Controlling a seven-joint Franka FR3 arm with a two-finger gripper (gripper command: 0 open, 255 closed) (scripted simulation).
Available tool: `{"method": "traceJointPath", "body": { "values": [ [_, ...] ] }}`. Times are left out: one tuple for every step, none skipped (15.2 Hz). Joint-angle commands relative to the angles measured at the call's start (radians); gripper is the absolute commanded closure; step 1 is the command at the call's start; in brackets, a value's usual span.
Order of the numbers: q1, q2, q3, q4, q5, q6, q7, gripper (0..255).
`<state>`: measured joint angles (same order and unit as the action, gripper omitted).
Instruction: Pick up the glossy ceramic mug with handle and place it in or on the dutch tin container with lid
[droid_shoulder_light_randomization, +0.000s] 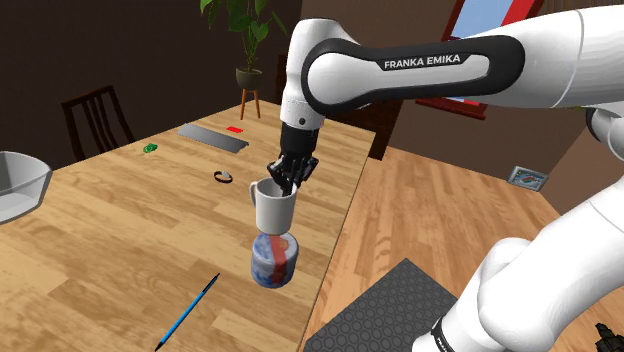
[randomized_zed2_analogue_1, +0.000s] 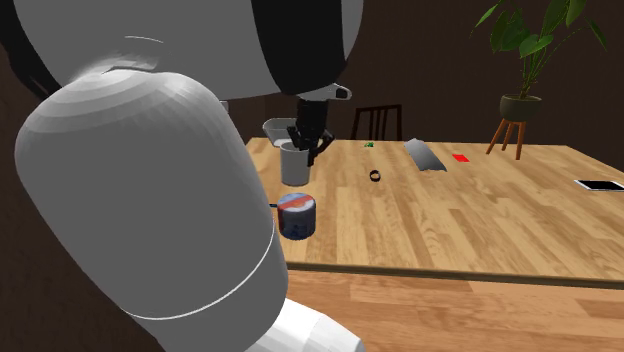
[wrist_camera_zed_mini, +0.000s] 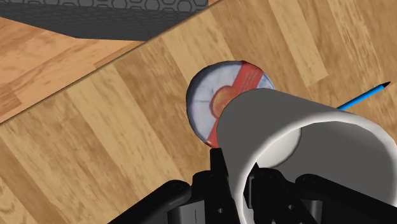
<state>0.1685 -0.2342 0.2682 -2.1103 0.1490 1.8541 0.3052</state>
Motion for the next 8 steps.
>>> {"method": "traceJointPath", "body": {
  "values": [
    [0.0, 0.002, 0.001, -0.026, 0.001, 0.029, -0.003, 255],
    [0.0, 0.004, 0.001, -0.037, 0.001, 0.042, -0.004, 255],
    [0.001, 0.007, 0.002, -0.048, 0.001, 0.056, -0.005, 255],
    [0.001, 0.01, 0.003, -0.059, 0.002, 0.069, -0.005, 255],
    [0.001, 0.013, 0.004, -0.07, 0.002, 0.083, -0.006, 255],
    [0.002, 0.016, 0.005, -0.08, 0.002, 0.097, -0.007, 255],
    [0.002, 0.019, 0.006, -0.091, 0.002, 0.11, -0.007, 255],
    [0.002, 0.023, 0.007, -0.101, 0.002, 0.124, -0.008, 255]
  ]
}}
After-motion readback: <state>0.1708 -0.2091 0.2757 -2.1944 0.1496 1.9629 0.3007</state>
